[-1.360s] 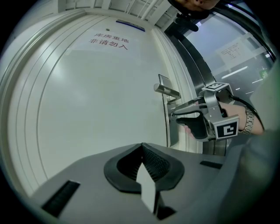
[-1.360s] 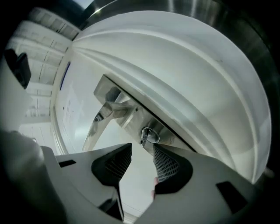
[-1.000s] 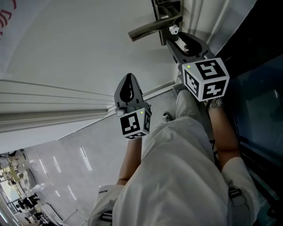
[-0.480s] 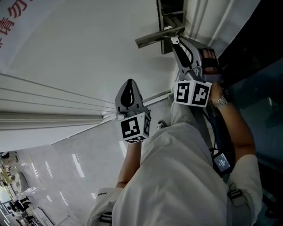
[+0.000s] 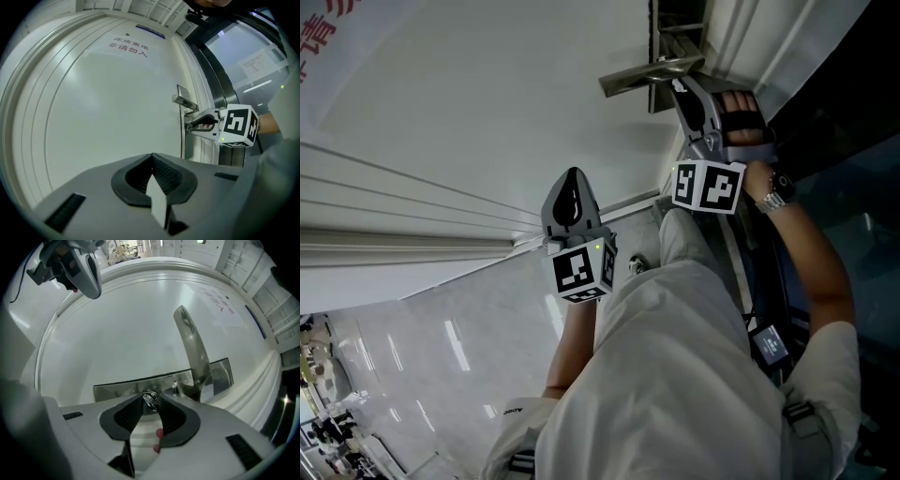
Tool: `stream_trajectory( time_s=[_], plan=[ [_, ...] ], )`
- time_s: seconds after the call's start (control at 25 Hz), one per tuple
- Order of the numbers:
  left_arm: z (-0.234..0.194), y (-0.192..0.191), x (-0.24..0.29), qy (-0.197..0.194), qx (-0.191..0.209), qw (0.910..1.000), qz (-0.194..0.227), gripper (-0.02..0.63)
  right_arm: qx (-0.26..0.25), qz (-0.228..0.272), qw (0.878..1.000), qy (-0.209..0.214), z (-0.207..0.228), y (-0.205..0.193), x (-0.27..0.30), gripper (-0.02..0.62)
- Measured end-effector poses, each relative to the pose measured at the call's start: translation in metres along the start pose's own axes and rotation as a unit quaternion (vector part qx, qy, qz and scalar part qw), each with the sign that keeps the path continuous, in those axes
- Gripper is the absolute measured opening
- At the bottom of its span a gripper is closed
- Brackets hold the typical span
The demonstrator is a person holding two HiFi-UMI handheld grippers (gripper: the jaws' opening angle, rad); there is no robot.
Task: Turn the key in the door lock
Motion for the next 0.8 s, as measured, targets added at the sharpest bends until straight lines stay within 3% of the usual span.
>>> stream_trajectory(
  time_s=[0.24,0.8],
  plan=[
    [0.0027,-0.0015,0.0023,-0.006,-0.001,1.0000,-0.002,0.006,0.034,-0.025,0.999,-0.012,0.0001,0.0039,0.0005,0.101],
    [0.0046,-0.0036,0.0052,-0.012,-0.003,0.9999,-0.004,0.006,0.203,-0.029,0.979,0.014,0.0091,0.0033,0.0014,0.100]
  ],
)
Point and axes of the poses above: the fingertips, and each gripper's own axes: x forward along the fingers, z to its right, y out of its top, the point moved 8 cm from there along -x, backward along the fingers, and after that the axes turned 4 degrees about x, right-handed, at the moved point
